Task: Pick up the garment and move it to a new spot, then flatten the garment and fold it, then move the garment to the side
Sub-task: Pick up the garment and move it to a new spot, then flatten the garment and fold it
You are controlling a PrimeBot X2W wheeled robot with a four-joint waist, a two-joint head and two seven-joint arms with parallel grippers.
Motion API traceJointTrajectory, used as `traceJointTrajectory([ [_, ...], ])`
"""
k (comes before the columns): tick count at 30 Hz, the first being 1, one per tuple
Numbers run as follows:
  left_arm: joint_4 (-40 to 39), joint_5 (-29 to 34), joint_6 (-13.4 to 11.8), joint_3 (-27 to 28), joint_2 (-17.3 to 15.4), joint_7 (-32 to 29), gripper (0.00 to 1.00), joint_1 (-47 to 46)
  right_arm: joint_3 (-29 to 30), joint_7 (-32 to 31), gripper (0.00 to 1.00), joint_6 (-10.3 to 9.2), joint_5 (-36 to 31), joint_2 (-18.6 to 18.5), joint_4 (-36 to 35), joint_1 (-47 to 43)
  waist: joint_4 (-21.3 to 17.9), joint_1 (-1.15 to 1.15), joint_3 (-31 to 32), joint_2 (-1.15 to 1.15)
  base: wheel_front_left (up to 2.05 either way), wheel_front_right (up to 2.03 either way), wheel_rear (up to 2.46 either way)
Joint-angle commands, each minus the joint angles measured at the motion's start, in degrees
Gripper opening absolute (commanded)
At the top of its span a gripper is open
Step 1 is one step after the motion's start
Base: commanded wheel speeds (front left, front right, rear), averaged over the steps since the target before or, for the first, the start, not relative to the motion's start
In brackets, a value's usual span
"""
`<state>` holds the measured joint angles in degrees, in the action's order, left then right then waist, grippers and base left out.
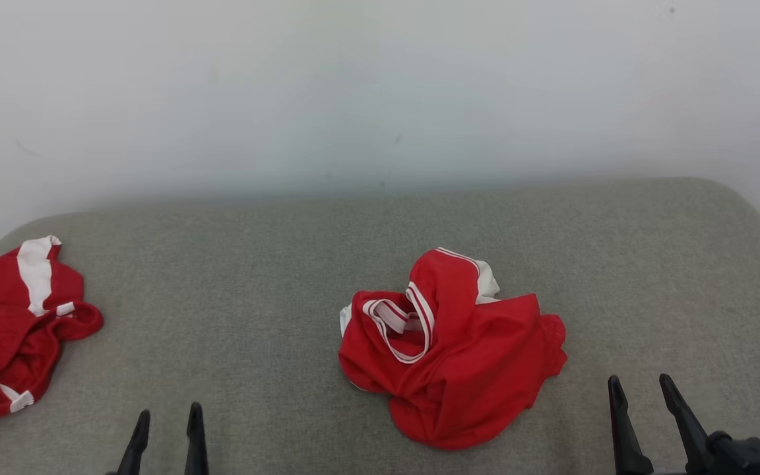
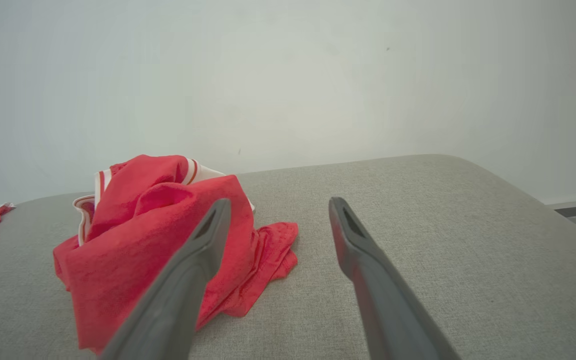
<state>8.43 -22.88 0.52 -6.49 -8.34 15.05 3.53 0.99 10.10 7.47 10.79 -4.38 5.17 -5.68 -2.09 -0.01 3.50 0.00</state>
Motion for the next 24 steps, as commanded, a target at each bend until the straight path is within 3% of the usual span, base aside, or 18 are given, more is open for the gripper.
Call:
traceJointTrajectory([
  [1,-0.2,1.3,0.4,0.5,-0.1,0.2,1.0,1.2,-0.2,0.6,1.0,0.05,-0.2,-0.6,0.3,-0.7,0.8,0.01,0.8,0.0,0.0,0.0,0.0],
  [8,1.1,7.5,3.3,4.1,-0.3,0.2,1.0,5.6,-1.6,2.5,1.0,0.05,0.8,-2.2,3.9,-1.9,1.2,0.01,1.6,0.0,0.0,0.0,0.0],
  [24,1.1,10.8,6.3,8.9,2.4,0.2,1.0,7.1,-2.7,3.5,1.0,0.05,0.8,-2.3,5.8,-1.2,0.2,0.01,1.8,0.0,0.0,0.0,0.0],
])
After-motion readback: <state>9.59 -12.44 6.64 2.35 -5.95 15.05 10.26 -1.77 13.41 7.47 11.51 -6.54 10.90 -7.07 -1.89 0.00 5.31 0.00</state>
